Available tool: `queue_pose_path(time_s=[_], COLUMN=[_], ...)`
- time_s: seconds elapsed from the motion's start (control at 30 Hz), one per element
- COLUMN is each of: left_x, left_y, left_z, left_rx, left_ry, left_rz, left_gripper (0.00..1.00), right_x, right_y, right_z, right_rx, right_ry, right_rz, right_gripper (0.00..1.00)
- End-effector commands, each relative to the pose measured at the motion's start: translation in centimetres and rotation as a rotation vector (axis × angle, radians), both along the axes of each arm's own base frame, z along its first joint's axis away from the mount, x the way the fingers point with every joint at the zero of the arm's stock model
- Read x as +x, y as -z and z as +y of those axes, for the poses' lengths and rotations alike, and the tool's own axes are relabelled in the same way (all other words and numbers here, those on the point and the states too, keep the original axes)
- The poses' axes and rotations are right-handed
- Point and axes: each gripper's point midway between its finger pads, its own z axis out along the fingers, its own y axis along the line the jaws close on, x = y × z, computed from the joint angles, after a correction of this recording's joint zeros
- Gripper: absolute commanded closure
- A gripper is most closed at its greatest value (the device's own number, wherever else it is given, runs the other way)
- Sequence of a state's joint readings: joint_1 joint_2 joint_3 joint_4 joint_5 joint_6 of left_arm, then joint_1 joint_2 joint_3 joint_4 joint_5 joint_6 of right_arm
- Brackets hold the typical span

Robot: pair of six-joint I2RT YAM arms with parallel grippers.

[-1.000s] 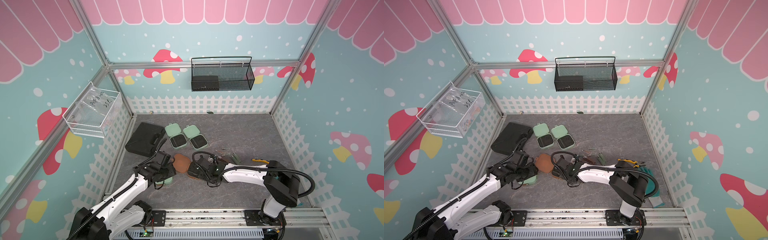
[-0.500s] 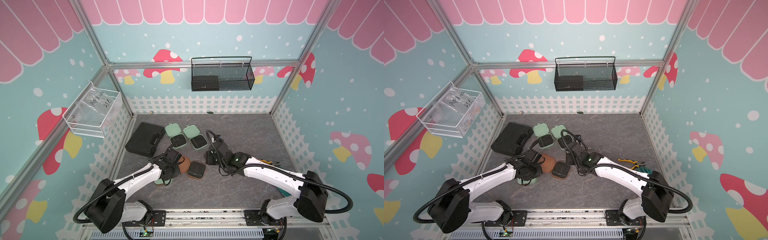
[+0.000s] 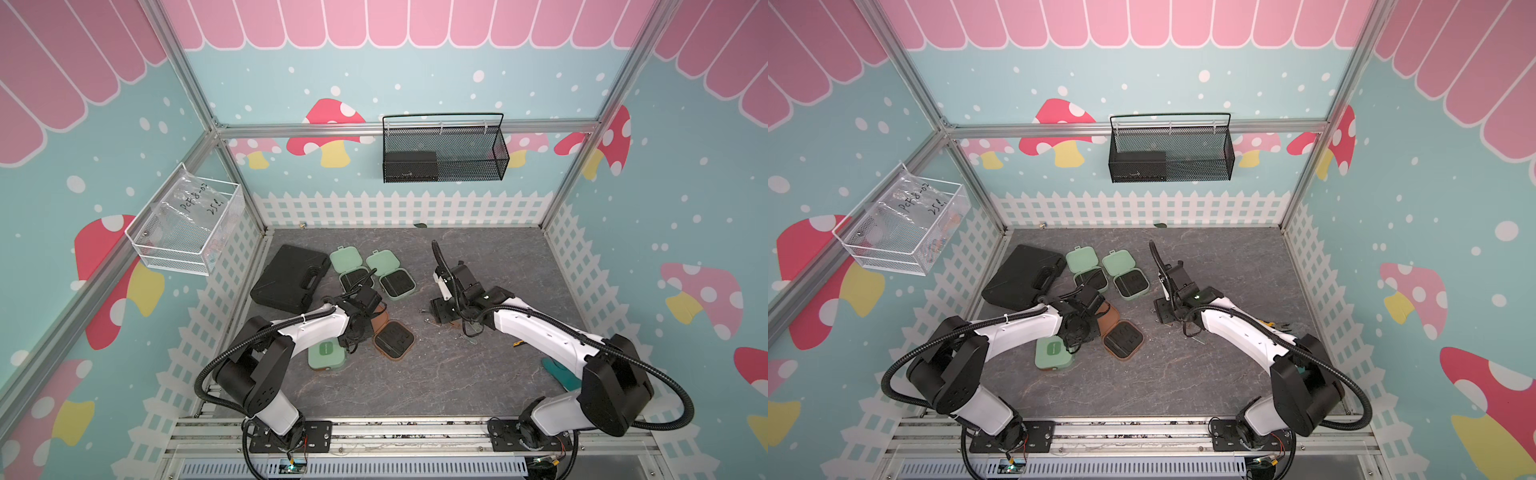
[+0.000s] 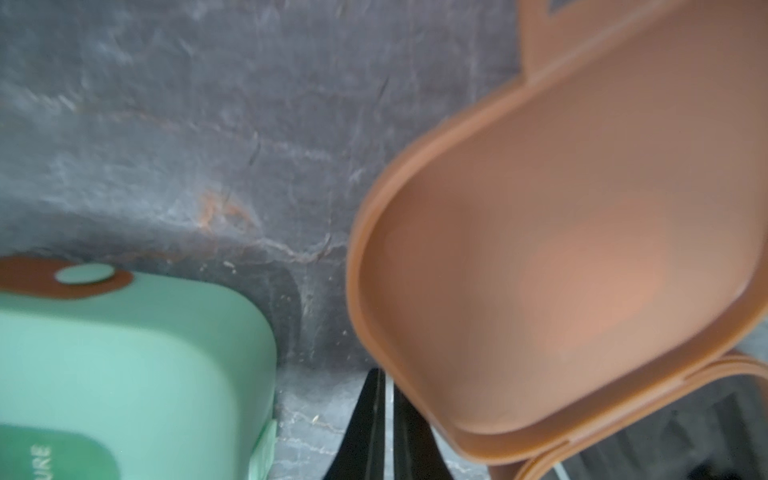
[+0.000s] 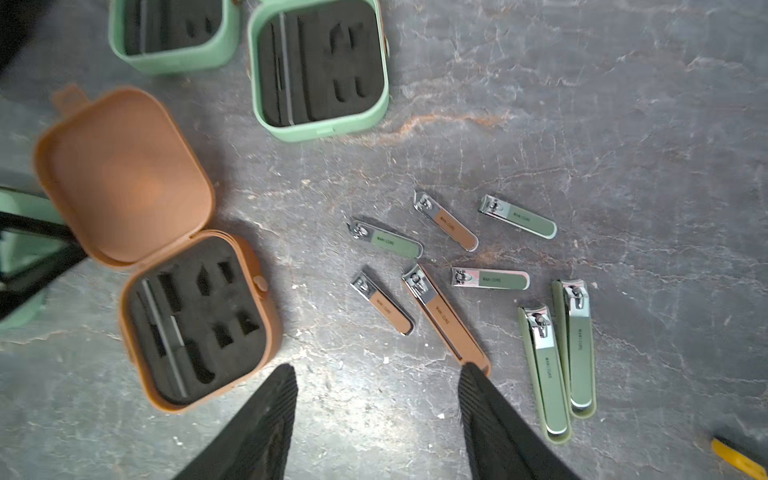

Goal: Organize nail clipper sets
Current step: Adjust the storage box at the center of the board, then pick up the nail clipper from the center of the board.

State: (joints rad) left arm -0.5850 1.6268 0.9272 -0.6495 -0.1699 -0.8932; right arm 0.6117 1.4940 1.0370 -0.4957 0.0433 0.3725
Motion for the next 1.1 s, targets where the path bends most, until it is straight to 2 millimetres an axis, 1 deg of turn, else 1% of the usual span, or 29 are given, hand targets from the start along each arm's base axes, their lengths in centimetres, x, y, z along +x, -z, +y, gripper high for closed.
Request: queue_pose_path(time_s=[0.0,0.13,0.23,0.37,0.5,0.63,0.77,0.93,1.07], left_x=[1.1,1.8,1.9,1.8,1.8,1.8,1.7,1.7,1.5], left_y=[-0.8,-1.8,-3.0,-4.7,-5.8,-6.1,-6.0,-6.0,-6.0], left_z=[0.4,0.6,0.9,1.4,1.7,1.7,1.6,1.6,1.8], left_rx=[0.055,0.068,0.067,0.061,0.056,0.044,0.042,0.039,0.041], left_ry=[-0.009,-0.004,-0.005,-0.001,-0.002,-0.002,-0.002,-0.003,-0.007], left_rz=[-0.028,-0.05,-0.089,-0.14,-0.168,-0.176,-0.172,-0.169,-0.172], left_gripper=[0.9,0.9,0.88,0.85,0.84,0.84,0.84,0.84,0.84], right_x=[-0.9,0.2,0.9,1.6,2.0,2.1,1.8,2.4,2.5], right_y=[3.2,5.6,6.8,7.5,7.3,7.5,8.5,9.3,9.8], right_z=[-1.0,-1.9,-2.3,-2.7,-2.9,-3.4,-3.4,-3.7,-3.7], right_rx=[-0.094,-0.161,-0.192,-0.211,-0.218,-0.224,-0.217,-0.22,-0.209], right_ry=[-0.083,-0.093,-0.102,-0.096,-0.098,-0.106,-0.13,-0.123,-0.136], right_rz=[0.106,0.151,0.177,0.195,0.191,0.199,0.229,0.237,0.252], right_gripper=[0.35,0.37,0.39,0.43,0.45,0.47,0.49,0.52,0.55])
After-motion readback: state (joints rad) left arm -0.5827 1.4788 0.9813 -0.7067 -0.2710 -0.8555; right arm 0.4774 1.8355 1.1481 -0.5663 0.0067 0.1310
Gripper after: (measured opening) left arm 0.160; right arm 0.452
